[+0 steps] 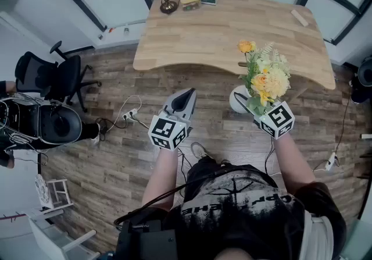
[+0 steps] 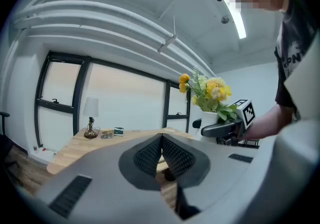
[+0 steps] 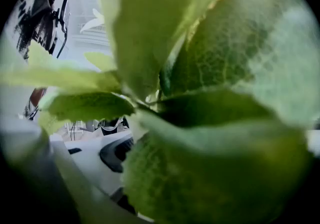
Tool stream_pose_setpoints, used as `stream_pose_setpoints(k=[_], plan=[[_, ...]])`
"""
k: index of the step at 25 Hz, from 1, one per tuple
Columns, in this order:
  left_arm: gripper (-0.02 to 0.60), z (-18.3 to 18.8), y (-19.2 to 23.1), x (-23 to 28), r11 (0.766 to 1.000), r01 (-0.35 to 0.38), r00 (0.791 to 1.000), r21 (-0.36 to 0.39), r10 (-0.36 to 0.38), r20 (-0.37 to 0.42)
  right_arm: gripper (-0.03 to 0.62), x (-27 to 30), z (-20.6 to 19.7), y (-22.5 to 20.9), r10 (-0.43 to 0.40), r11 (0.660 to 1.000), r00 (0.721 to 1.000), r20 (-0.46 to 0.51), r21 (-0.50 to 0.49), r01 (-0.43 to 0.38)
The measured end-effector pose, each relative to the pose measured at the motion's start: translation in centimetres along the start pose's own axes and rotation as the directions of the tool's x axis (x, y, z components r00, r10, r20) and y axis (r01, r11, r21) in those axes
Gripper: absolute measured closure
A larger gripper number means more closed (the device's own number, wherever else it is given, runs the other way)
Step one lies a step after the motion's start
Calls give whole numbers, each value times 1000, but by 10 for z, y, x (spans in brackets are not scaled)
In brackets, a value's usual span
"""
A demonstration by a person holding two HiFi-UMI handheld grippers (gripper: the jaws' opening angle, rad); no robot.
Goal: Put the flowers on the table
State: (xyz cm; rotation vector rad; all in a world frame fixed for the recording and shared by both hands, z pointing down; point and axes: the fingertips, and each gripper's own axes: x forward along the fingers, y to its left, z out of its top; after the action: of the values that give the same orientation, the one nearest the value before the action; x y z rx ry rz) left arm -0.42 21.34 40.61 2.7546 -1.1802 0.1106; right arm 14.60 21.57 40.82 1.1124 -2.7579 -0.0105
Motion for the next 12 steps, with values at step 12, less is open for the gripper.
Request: stream_pose_setpoints(k=[12], plan=[[568,-7,-60,6,999,19,1000,41,-19,-19,336,-51,-4,6,-5,1000,1000,15,-8,5]])
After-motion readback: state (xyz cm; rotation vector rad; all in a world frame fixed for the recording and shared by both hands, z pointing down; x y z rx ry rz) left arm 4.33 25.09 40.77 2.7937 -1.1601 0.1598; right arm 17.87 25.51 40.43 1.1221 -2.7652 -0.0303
